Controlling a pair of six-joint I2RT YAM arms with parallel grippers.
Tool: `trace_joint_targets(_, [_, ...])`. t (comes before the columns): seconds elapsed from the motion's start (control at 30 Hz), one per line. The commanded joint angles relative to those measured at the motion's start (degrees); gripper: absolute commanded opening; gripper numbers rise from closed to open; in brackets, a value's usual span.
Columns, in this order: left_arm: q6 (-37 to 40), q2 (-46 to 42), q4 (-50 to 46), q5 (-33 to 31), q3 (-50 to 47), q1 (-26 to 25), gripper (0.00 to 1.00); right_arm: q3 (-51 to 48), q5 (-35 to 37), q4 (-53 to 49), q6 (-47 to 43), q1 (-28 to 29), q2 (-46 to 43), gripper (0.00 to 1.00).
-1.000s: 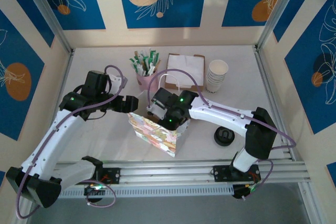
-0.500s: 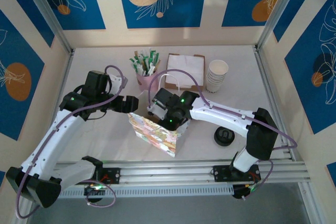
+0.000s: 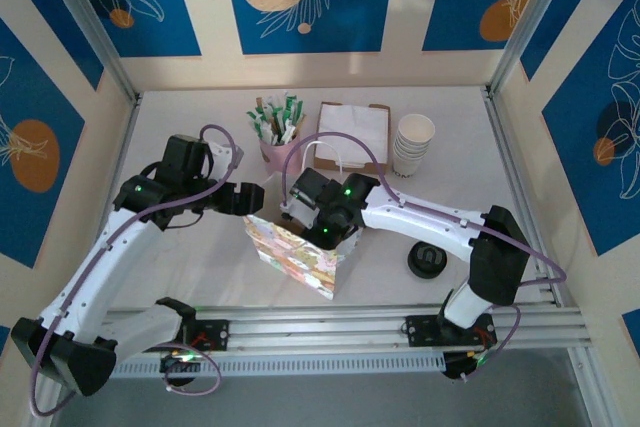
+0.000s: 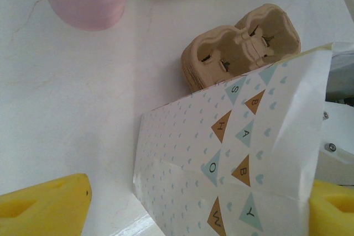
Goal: Pack the takeout coffee
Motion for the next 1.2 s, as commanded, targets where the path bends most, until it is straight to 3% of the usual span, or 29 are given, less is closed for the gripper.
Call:
trace_joint_targets(0.0, [-0.48,-0.15,-0.87,-1.19,-0.09,-0.9,0.84,-4.34,0.16,-6.93,2.47,0.84,4.68,0.47])
trace_joint_targets(0.4, [-0.46,-0.24,-1.09,-1.26,0.15,-1.12,0.84,-2.51,1.64,-7.94,2.57,1.15,4.59,0.53])
trace_joint_targets(1.17, [-0.81,-0.32,-0.96,-1.54,0.37,-1.52,0.85,4.27,6.38,-12.28,3.95,1.89,-1.43,0.76])
